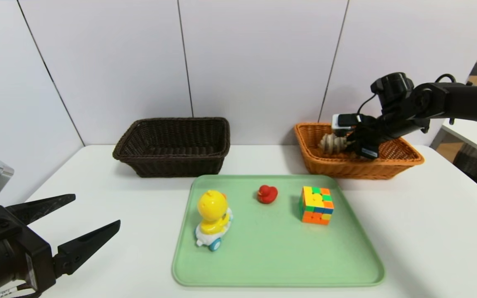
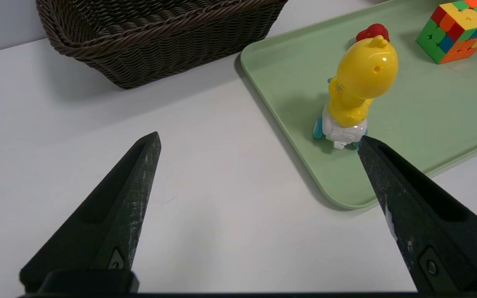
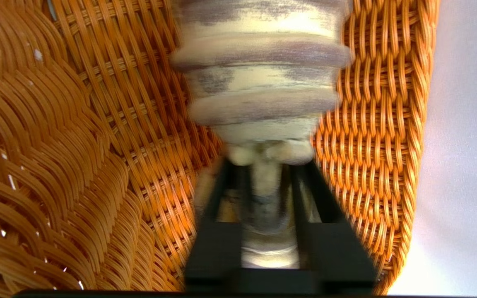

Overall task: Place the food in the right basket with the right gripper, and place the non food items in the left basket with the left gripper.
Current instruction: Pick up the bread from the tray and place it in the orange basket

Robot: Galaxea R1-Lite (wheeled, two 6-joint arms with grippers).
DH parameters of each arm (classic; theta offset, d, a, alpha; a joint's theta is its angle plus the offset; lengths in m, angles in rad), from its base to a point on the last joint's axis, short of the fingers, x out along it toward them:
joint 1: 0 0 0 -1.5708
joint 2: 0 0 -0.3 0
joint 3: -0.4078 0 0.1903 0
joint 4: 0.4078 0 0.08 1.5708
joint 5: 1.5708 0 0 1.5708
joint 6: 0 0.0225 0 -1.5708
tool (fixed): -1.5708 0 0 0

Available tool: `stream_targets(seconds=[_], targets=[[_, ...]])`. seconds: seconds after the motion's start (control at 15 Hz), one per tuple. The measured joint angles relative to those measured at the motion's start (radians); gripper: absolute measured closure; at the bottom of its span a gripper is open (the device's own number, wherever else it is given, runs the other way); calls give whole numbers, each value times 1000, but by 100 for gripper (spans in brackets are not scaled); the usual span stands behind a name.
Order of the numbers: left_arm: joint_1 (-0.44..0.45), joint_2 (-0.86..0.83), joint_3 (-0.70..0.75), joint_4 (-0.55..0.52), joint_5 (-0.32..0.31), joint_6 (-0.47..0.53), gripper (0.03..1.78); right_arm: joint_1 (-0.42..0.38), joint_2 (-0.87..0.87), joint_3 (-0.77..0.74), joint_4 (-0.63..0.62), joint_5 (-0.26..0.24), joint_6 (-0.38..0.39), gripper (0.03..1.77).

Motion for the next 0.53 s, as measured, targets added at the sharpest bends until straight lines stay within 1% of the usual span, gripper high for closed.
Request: stream_targets(seconds=[0.13, 0.2, 0.33, 0.53], targets=[[0, 0, 0, 0, 0, 0, 12, 0, 1, 3, 0, 0, -1, 100], [0, 0, 1, 0, 0, 0, 12, 0, 0, 4, 0, 0, -1, 90], [0, 0, 4, -1, 0, 0, 12, 1, -2, 6, 1, 0, -1, 71], [0, -2, 7, -1, -2, 0, 12, 0, -15, 16, 7, 0, -3, 51]])
